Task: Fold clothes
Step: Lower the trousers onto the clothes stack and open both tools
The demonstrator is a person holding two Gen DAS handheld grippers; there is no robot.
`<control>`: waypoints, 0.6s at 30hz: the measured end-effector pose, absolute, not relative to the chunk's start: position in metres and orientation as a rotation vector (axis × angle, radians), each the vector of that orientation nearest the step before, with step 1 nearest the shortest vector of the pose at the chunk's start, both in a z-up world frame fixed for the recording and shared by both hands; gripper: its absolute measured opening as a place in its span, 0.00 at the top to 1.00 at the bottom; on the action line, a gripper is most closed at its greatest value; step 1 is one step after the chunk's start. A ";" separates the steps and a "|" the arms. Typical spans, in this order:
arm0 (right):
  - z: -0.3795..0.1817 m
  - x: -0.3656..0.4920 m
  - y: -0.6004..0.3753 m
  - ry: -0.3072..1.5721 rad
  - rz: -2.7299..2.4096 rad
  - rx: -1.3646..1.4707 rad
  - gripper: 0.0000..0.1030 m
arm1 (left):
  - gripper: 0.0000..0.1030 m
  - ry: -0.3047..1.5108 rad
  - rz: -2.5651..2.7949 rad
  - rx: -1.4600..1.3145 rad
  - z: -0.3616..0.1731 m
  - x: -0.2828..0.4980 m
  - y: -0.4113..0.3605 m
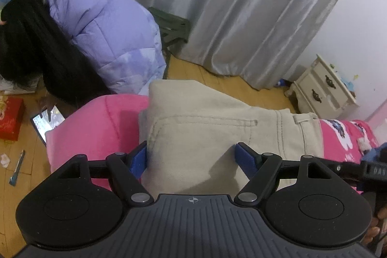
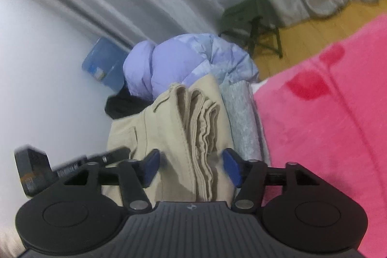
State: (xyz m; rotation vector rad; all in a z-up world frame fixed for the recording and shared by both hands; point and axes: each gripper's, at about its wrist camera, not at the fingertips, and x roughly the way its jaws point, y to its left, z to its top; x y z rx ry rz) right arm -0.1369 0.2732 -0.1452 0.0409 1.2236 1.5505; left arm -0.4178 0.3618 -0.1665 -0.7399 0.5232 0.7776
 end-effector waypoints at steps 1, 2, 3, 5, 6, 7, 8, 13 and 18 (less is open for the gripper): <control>-0.149 -0.135 0.274 1.250 1.543 0.071 0.32 | 0.26 0.523 0.778 -0.734 -0.167 -0.417 0.362; -0.149 -0.132 0.274 1.261 1.536 0.090 0.32 | 0.26 0.523 0.780 -0.735 -0.167 -0.417 0.361; -0.147 -0.131 0.271 1.261 1.527 0.099 0.32 | 0.26 0.521 0.782 -0.738 -0.166 -0.417 0.361; -0.142 -0.128 0.266 1.260 1.511 0.116 0.32 | 0.26 0.521 0.782 -0.737 -0.165 -0.418 0.360; -0.141 -0.128 0.265 1.253 1.513 0.112 0.32 | 0.26 0.522 0.779 -0.730 -0.165 -0.419 0.360; -0.140 -0.127 0.264 1.246 1.516 0.108 0.31 | 0.26 0.522 0.778 -0.725 -0.165 -0.419 0.359; -0.139 -0.128 0.264 1.240 1.517 0.103 0.31 | 0.25 0.521 0.779 -0.724 -0.166 -0.420 0.358; -0.144 -0.145 0.283 1.189 1.494 -0.021 0.28 | 0.25 0.512 0.789 -0.723 -0.168 -0.420 0.357; -0.139 -0.159 0.284 1.125 1.518 -0.082 0.56 | 0.24 0.519 0.773 -0.702 -0.167 -0.417 0.356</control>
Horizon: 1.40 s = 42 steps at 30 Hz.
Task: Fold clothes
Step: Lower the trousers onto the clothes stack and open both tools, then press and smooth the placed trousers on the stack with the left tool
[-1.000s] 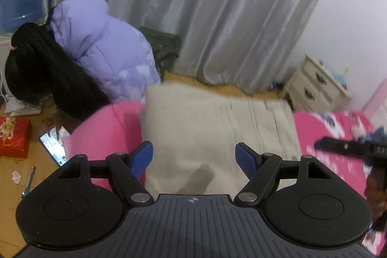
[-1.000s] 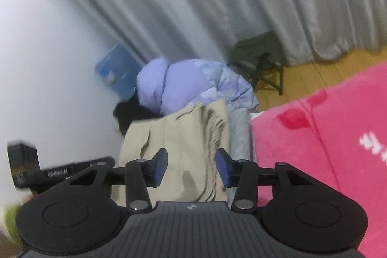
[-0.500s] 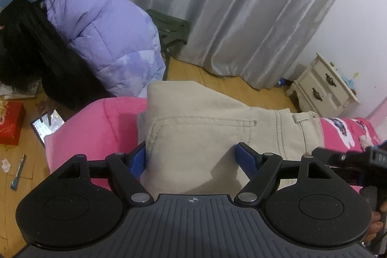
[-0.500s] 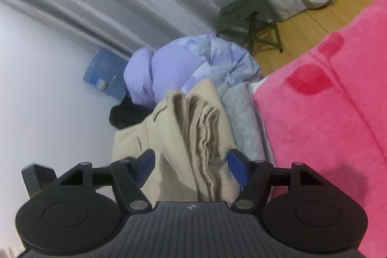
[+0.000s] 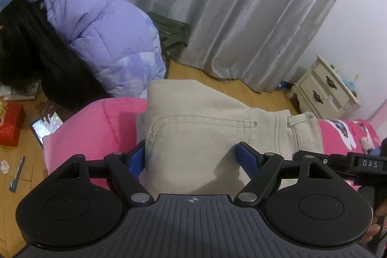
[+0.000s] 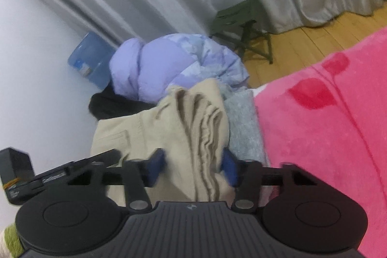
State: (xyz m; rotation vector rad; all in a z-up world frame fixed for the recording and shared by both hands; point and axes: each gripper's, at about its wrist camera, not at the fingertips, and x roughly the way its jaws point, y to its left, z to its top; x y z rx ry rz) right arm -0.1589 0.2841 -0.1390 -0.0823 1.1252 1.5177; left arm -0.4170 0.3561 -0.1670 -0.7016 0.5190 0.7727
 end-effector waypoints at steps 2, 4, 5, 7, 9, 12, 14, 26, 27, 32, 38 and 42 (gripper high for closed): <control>-0.133 -0.163 0.280 1.097 1.534 -0.097 0.63 | 0.23 0.531 0.759 -0.677 -0.165 -0.414 0.354; -0.130 -0.166 0.275 1.065 1.537 -0.107 0.64 | 0.23 0.532 0.748 -0.674 -0.163 -0.413 0.355; -0.129 -0.167 0.271 1.059 1.534 -0.100 0.64 | 0.23 0.530 0.741 -0.671 -0.163 -0.412 0.354; -0.129 -0.166 0.267 1.053 1.528 -0.085 0.65 | 0.23 0.529 0.734 -0.662 -0.162 -0.411 0.353; -0.129 -0.167 0.263 1.042 1.526 -0.079 0.65 | 0.23 0.528 0.725 -0.657 -0.161 -0.408 0.351; -0.126 -0.168 0.254 1.013 1.523 -0.070 0.66 | 0.23 0.524 0.704 -0.651 -0.160 -0.405 0.351; -0.125 -0.167 0.251 0.995 1.525 -0.067 0.66 | 0.22 0.524 0.695 -0.643 -0.161 -0.403 0.350; -0.107 -0.144 0.237 0.950 1.493 -0.060 0.59 | 0.22 0.479 0.759 -0.628 -0.129 -0.430 0.346; -0.097 -0.141 0.232 0.906 1.487 -0.073 0.60 | 0.22 0.465 0.759 -0.617 -0.121 -0.435 0.344; -0.054 -0.153 0.214 0.746 1.619 -0.120 0.68 | 0.22 0.440 0.646 -0.535 -0.095 -0.431 0.322; -0.089 -0.192 0.239 0.740 1.581 -0.482 0.91 | 0.27 0.593 0.617 -0.573 -0.142 -0.392 0.330; -0.084 -0.177 0.231 0.777 1.519 -0.487 0.84 | 0.27 0.602 0.612 -0.566 -0.126 -0.390 0.326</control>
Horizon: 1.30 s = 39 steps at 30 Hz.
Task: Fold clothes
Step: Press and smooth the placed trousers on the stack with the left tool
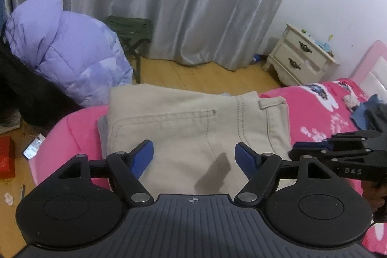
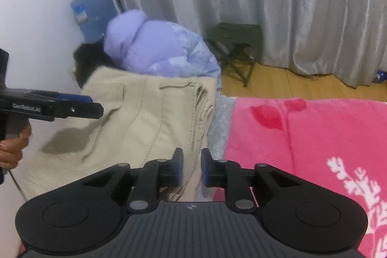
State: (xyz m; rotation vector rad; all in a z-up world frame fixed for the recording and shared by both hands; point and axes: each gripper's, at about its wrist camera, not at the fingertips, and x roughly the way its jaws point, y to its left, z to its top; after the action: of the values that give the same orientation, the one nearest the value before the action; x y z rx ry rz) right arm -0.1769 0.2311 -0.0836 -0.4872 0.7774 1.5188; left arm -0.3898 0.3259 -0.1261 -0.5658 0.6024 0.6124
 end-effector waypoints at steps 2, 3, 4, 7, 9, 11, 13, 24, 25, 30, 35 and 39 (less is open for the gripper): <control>-0.055 -0.177 0.216 0.683 1.600 -0.512 0.84 | 0.25 0.597 0.574 -0.518 -0.108 -0.397 0.311; -0.043 -0.177 0.209 0.662 1.647 -0.517 0.84 | 0.25 0.603 0.555 -0.489 -0.099 -0.401 0.302; -0.031 -0.179 0.203 0.648 1.701 -0.519 0.84 | 0.25 0.614 0.526 -0.469 -0.095 -0.405 0.291; -0.019 -0.197 0.190 0.640 1.830 -0.592 0.84 | 0.25 0.669 0.431 -0.429 -0.095 -0.412 0.257; -0.030 -0.215 0.185 0.633 1.868 -0.682 0.84 | 0.25 0.736 0.413 -0.402 -0.116 -0.407 0.239; -0.058 -0.229 0.187 0.617 1.818 -0.776 0.84 | 0.26 0.799 0.435 -0.394 -0.146 -0.398 0.228; -0.076 -0.227 0.189 0.672 1.779 -0.723 0.84 | 0.23 0.805 0.472 -0.357 -0.158 -0.391 0.221; -0.077 -0.241 0.175 0.559 1.779 -0.853 0.84 | 0.21 0.814 0.502 -0.247 -0.167 -0.386 0.206; -0.084 -0.239 0.174 0.581 1.776 -0.844 0.84 | 0.21 0.817 0.509 -0.230 -0.168 -0.384 0.204; -0.076 -0.235 0.171 0.595 1.778 -0.828 0.84 | 0.22 0.806 0.515 -0.239 -0.158 -0.387 0.204; -0.048 -0.227 0.164 0.591 1.804 -0.735 0.84 | 0.24 0.707 0.507 -0.313 -0.127 -0.405 0.212; -0.066 -0.225 0.168 0.661 1.766 -0.759 0.84 | 0.24 0.650 0.555 -0.364 -0.123 -0.400 0.234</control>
State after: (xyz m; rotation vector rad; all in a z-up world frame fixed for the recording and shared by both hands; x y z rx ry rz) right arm -0.2253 0.1684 -0.0661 -0.7587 0.6605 1.7664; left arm -0.4004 0.2342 -0.1233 -0.3640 0.6502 0.5546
